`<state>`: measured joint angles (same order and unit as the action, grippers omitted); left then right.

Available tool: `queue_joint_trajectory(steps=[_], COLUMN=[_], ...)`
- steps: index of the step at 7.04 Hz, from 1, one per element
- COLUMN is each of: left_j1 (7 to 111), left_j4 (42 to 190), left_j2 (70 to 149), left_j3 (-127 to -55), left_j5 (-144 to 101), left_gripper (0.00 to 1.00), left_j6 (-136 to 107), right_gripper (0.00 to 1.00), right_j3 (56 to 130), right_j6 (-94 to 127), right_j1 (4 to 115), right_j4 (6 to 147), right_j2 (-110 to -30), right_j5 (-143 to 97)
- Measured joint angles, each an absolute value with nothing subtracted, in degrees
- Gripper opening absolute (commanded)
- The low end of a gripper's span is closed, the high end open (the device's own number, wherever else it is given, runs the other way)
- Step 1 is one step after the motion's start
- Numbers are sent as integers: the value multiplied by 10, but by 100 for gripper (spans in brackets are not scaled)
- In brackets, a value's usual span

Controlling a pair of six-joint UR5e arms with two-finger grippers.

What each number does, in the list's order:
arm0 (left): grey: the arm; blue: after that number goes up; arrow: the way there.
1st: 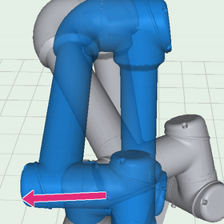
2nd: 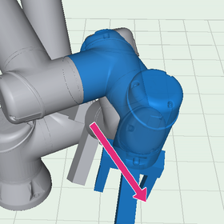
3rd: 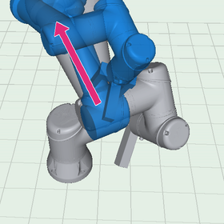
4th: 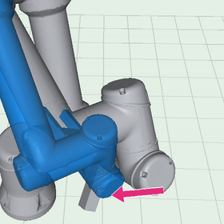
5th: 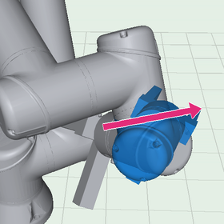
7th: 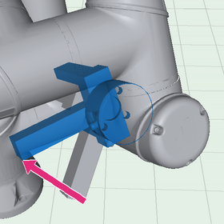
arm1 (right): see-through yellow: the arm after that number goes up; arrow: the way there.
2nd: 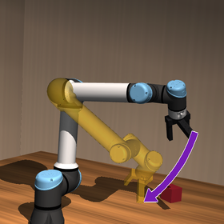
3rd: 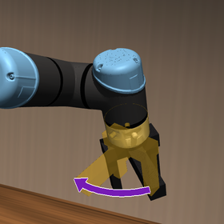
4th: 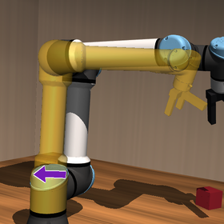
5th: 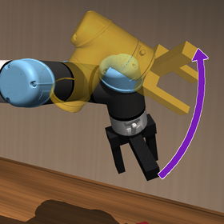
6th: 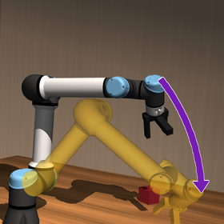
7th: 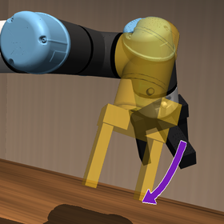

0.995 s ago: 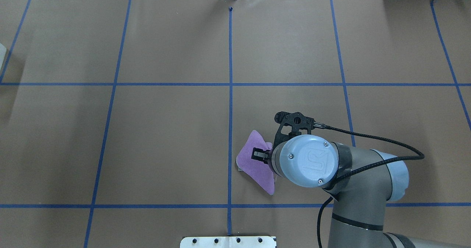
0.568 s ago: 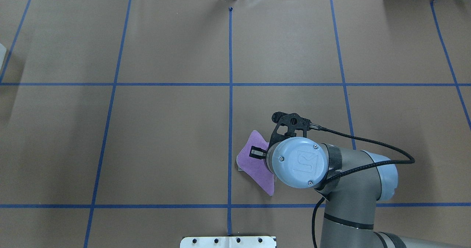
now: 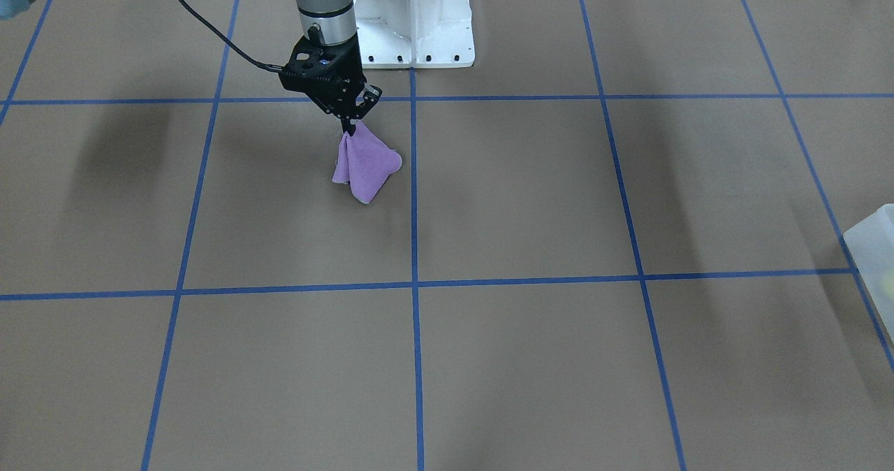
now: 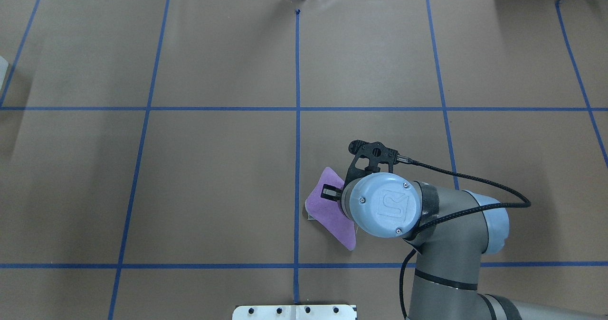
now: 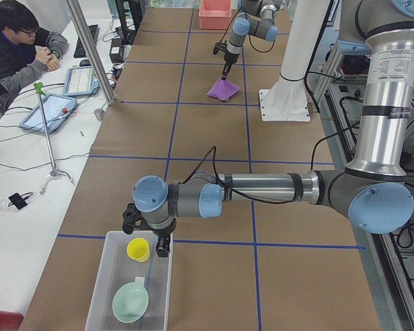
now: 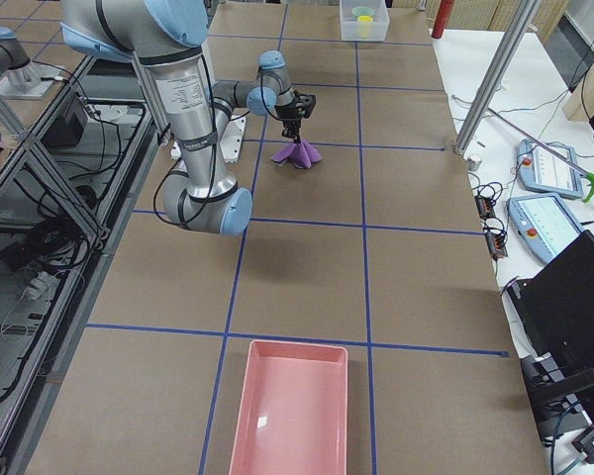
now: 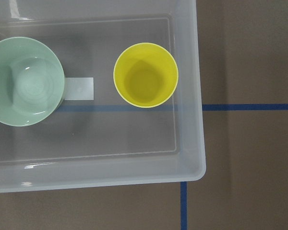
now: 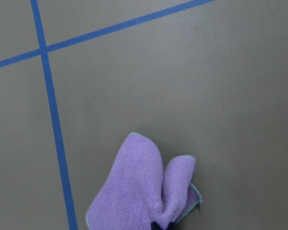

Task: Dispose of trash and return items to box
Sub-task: 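Pinch the purple cloth with the right gripper and lift it away, then carry the purple cloth with the right gripper and release it into the pink bin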

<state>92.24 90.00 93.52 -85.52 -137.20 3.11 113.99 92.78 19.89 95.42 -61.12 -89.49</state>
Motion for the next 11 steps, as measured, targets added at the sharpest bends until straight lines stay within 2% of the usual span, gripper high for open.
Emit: queue_joint_trajectory(steps=[4,8,9,11], left_j1=[922,923,923,922], left_j4=[901,884,868,852], left_j2=[913,893,885,879], left_j3=[-842,-902,-926,-947], left_j5=[-1376,-1374,-1373,-1373], left_gripper=[99,99,99,99], left_j6=[35,30,29,29], right_gripper=[0,0,0,0], right_j3=[1160,1156,1149,1079], right_j6=[786,464,369,131], right_j1=[355,604,666,804], right_j4=[972,1012,1019,1023], right_j2=[-629,-709,-742,-802], right_j5=[-1047,-1241,-1273,-1330])
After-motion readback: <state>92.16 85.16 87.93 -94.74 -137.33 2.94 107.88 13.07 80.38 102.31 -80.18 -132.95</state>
